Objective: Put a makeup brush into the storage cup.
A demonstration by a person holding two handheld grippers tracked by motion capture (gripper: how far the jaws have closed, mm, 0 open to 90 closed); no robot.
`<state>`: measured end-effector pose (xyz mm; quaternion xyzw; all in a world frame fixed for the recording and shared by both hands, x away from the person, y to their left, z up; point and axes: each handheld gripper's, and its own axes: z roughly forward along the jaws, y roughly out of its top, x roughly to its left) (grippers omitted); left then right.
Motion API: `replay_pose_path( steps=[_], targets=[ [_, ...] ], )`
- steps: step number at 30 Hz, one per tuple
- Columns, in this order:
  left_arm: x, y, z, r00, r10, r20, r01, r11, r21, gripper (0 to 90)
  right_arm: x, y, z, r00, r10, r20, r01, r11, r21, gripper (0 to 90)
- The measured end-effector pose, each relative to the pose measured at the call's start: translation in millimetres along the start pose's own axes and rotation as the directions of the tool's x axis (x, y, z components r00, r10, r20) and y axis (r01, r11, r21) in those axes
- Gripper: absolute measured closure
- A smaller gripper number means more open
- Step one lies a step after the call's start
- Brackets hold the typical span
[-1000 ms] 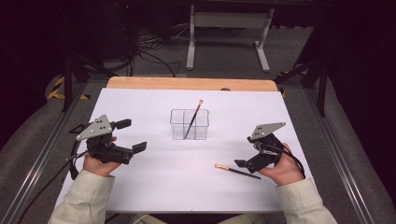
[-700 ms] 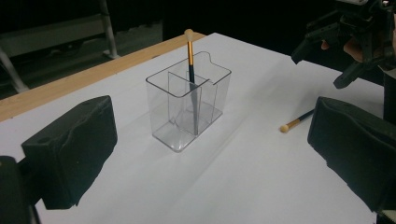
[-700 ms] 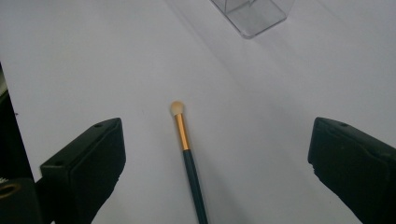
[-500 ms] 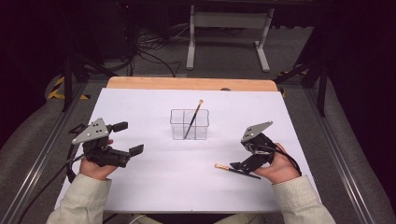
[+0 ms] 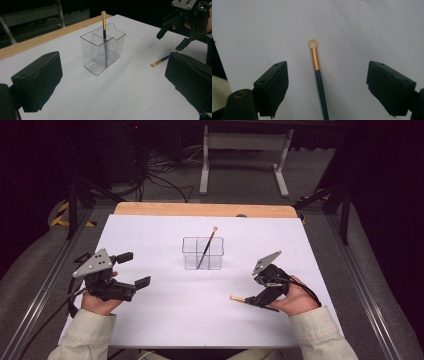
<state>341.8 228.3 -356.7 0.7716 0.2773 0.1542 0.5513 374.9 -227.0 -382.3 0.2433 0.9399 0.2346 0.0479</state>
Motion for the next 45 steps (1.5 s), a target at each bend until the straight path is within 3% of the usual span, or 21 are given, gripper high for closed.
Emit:
replay_pose_path(
  steps=[6,10,21,22,35,45],
  targets=[
    [0.3,-0.1,-1.4,1.0000,0.001,-0.005,-0.001,1.0000,-0.002,1.9,-0.7,0.3,5.3,0.9999,0.000,-0.014,0.001,0.999,0.043,24.4],
    [-0.2,-0.2,-0.5,1.0000,-0.004,-0.001,0.004,1.0000,0.002,1.9,-0.9,0.1,9.8,0.9987,-0.005,-0.051,0.009,0.997,0.077,30.7],
    [0.3,-0.2,1.1,1.0000,-0.001,0.007,0.001,0.9999,0.013,1.9,-1.4,-1.3,17.7,0.9978,-0.021,-0.063,0.030,0.990,0.137,36.6],
    [0.0,-0.3,1.8,1.0000,-0.001,0.008,0.001,0.9999,0.016,1.9,-0.8,-1.9,19.8,0.9971,-0.026,-0.072,0.037,0.987,0.155,41.2],
    [0.2,-0.9,3.7,0.9999,0.005,0.014,-0.006,0.9995,0.032,1.9,-1.0,-3.6,30.8,0.9951,-0.034,-0.093,0.055,0.972,0.229,55.4],
    [-0.2,-1.3,6.1,0.9998,0.006,0.018,-0.007,0.9993,0.036,2.0,1.0,-3.9,37.4,0.9949,-0.079,-0.063,0.093,0.956,0.278,68.7]
  ],
)
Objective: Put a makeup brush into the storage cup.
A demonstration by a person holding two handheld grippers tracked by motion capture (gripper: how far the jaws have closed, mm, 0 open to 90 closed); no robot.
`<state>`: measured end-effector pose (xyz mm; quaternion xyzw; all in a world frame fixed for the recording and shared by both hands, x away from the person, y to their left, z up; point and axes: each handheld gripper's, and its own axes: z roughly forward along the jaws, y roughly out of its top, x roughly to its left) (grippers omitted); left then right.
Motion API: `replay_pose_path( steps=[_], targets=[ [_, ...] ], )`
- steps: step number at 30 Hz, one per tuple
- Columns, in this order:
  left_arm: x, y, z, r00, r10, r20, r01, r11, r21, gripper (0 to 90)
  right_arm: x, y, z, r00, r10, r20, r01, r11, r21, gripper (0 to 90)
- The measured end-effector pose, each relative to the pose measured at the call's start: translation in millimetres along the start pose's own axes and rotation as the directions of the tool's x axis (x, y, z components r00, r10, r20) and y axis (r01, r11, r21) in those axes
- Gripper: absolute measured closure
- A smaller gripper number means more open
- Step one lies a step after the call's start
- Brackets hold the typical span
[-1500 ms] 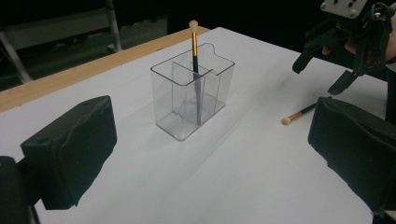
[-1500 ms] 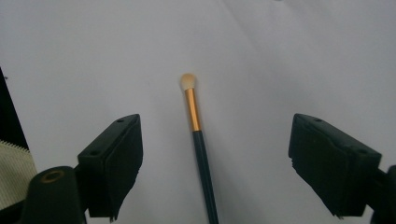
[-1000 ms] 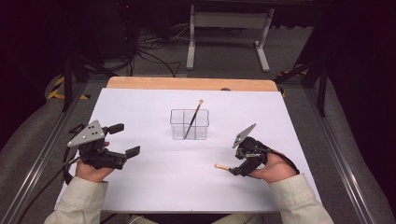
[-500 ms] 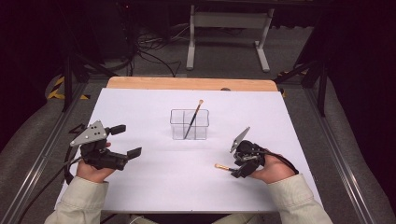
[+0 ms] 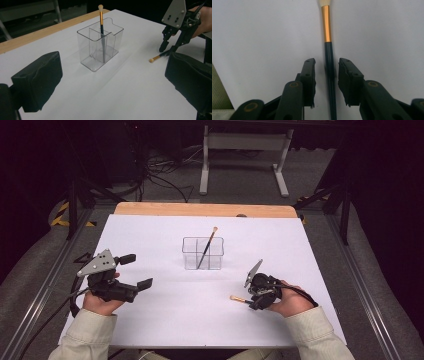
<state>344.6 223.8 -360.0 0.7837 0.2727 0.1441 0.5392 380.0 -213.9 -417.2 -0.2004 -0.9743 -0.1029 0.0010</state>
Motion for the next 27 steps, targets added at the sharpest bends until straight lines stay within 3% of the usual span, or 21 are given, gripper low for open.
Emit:
replay_pose_path(
  steps=[14,27],
  targets=[
    [-0.2,-0.7,1.6,1.0000,0.001,0.003,-0.001,1.0000,0.009,2.2,0.1,1.9,2.8,0.9996,0.002,0.028,-0.003,1.000,0.027,82.0],
    [-0.1,-1.0,1.7,1.0000,0.001,0.003,-0.001,0.9999,0.010,2.1,5.2,4.9,3.8,0.9982,-0.021,0.056,0.018,0.998,0.053,82.4]
  ],
)
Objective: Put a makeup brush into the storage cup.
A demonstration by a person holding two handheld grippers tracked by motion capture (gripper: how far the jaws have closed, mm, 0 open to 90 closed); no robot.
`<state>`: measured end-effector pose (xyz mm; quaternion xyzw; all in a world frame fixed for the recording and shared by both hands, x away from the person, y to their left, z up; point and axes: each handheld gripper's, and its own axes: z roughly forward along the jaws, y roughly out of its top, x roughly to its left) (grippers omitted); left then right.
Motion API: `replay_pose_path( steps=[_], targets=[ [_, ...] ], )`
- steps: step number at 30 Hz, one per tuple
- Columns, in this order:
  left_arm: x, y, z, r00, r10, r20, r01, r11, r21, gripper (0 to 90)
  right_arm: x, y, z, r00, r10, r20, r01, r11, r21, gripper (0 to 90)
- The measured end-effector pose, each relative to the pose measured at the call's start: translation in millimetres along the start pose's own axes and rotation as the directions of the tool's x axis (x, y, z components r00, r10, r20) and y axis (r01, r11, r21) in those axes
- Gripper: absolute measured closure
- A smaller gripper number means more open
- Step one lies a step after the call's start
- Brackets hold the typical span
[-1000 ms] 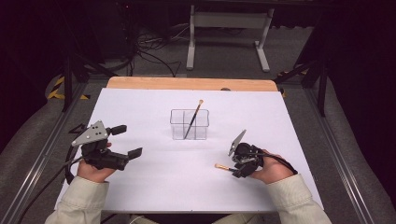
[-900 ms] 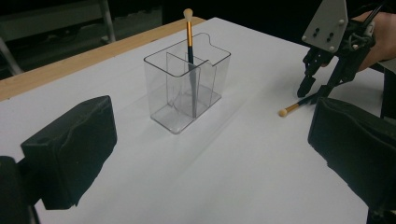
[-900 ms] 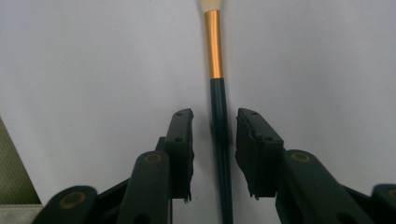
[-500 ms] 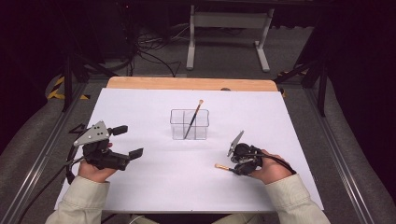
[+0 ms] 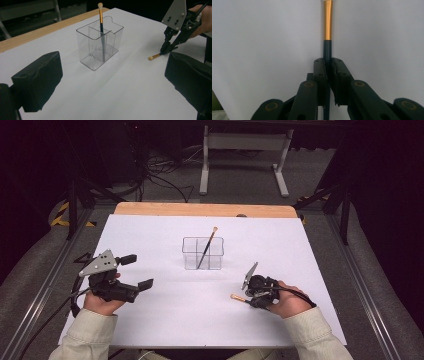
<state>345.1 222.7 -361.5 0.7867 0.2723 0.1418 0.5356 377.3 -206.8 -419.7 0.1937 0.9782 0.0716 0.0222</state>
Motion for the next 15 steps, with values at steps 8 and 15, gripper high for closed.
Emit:
replay_pose_path(
  steps=[8,15],
  targets=[
    [0.3,-0.1,0.4,1.0000,-0.002,0.002,0.002,1.0000,0.000,2.2,-1.0,-0.6,-1.1,0.9999,0.003,-0.010,-0.003,1.000,-0.002,82.8],
    [0.3,0.0,-0.5,1.0000,-0.008,0.001,0.008,0.9999,-0.011,2.2,-1.7,-4.1,-16.3,0.9996,0.027,-0.006,-0.028,0.995,-0.092,82.8]
  ],
)
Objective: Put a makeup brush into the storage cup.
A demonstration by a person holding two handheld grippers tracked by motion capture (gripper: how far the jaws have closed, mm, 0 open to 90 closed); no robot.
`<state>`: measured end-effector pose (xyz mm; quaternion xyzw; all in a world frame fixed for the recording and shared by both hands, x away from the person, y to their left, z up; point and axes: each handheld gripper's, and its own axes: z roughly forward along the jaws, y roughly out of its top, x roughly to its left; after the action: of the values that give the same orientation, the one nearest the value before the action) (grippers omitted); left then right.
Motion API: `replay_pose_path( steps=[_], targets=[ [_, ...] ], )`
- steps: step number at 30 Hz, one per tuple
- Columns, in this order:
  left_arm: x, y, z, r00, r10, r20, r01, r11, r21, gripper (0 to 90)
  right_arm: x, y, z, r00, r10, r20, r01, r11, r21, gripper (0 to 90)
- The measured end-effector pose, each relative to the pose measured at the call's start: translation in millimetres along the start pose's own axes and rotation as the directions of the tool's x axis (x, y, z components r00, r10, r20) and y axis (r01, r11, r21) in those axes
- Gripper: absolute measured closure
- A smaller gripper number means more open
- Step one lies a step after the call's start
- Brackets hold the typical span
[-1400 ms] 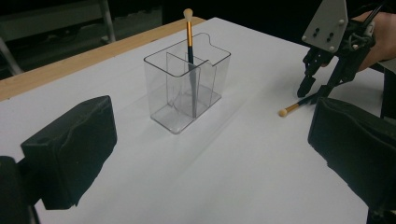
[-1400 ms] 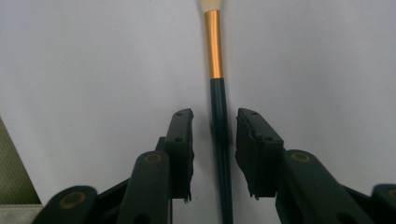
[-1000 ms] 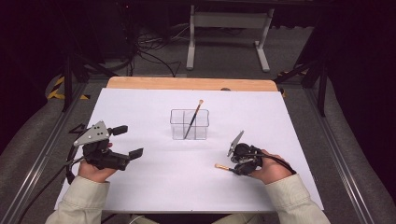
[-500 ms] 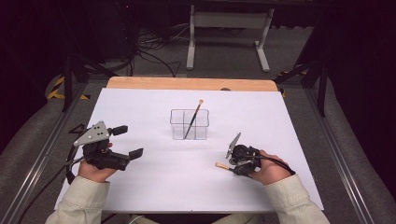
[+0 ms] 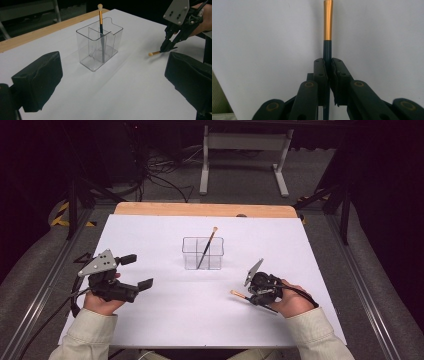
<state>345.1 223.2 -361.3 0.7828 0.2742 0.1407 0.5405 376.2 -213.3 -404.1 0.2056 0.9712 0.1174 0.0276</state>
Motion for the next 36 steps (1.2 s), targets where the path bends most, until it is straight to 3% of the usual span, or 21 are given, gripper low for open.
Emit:
replay_pose_path(
  steps=[5,12,19,20,21,22,23,26,27,28,29,30,32,33,34,36],
  targets=[
    [0.4,0.0,0.6,1.0000,0.001,-0.002,-0.001,1.0000,0.000,2.2,-2.4,-2.7,-13.7,0.9996,0.018,0.023,-0.015,0.995,-0.098,82.9],
    [0.3,-1.0,0.9,1.0000,-0.006,-0.004,0.006,0.9999,-0.010,2.1,-3.4,-5.3,-27.1,0.9987,0.028,0.043,-0.018,0.979,-0.202,82.9],
    [1.3,-1.7,0.5,1.0000,-0.002,-0.008,0.002,0.9998,-0.019,2.1,-6.1,-10.1,-41.4,0.9955,0.067,0.067,-0.041,0.942,-0.333,82.8],
    [1.4,-1.7,0.5,1.0000,-0.001,-0.008,0.001,0.9998,-0.019,2.1,-6.3,-11.9,-45.1,0.9943,0.081,0.070,-0.049,0.928,-0.370,82.9],
    [1.2,-1.6,0.5,1.0000,-0.001,-0.007,0.001,0.9997,-0.023,2.1,-6.4,-12.7,-47.2,0.9936,0.087,0.072,-0.052,0.920,-0.389,82.9],
    [1.2,-1.6,0.5,1.0000,-0.001,-0.007,0.001,0.9997,-0.023,2.1,-6.4,-12.7,-47.2,0.9936,0.087,0.072,-0.052,0.920,-0.389,82.9],
    [0.9,-1.7,0.5,1.0000,-0.005,-0.005,0.005,0.9997,-0.024,2.1,-6.3,-13.4,-48.8,0.9930,0.094,0.072,-0.057,0.913,-0.404,82.9],
    [0.8,-1.8,0.8,1.0000,-0.005,-0.003,0.004,0.9997,-0.025,2.1,-6.7,-16.7,-54.6,0.9917,0.108,0.070,-0.062,0.878,-0.474,82.9],
    [0.7,-1.9,1.2,1.0000,-0.004,0.001,0.004,0.9997,-0.024,2.2,-6.9,-18.0,-56.8,0.9909,0.117,0.067,-0.067,0.860,-0.505,82.9],
    [0.7,-1.9,1.2,1.0000,-0.004,0.001,0.004,0.9997,-0.024,2.2,-6.9,-18.0,-56.8,0.9909,0.117,0.067,-0.067,0.860,-0.505,82.9],
    [0.6,-2.0,1.4,1.0000,-0.003,0.003,0.003,0.9997,-0.024,2.2,-7.0,-19.1,-58.5,0.9900,0.125,0.066,-0.071,0.844,-0.532,82.9],
    [0.6,-2.0,1.4,1.0000,-0.003,0.003,0.003,0.9997,-0.024,2.2,-7.0,-19.1,-58.5,0.9900,0.125,0.066,-0.071,0.844,-0.532,82.9],
    [0.9,-2.2,1.3,1.0000,-0.003,0.005,0.003,0.9996,-0.027,2.2,-7.1,-20.8,-60.6,0.9895,0.131,0.061,-0.073,0.821,-0.566,82.8],
    [0.9,-2.3,1.3,1.0000,-0.003,0.005,0.003,0.9996,-0.029,2.2,-7.0,-22.2,-62.1,0.9894,0.134,0.055,-0.076,0.801,-0.594,82.9],
    [1.1,-2.4,1.2,1.0000,-0.003,0.004,0.003,0.9995,-0.030,2.2,-7.0,-22.2,-62.1,0.9894,0.134,0.055,-0.076,0.801,-0.594,82.9],
    [1.6,-2.5,1.4,1.0000,0.000,0.005,0.000,0.9996,-0.028,2.3,-7.3,-23.8,-63.2,0.9895,0.138,0.044,-0.080,0.777,-0.625,82.9]
  ],
)
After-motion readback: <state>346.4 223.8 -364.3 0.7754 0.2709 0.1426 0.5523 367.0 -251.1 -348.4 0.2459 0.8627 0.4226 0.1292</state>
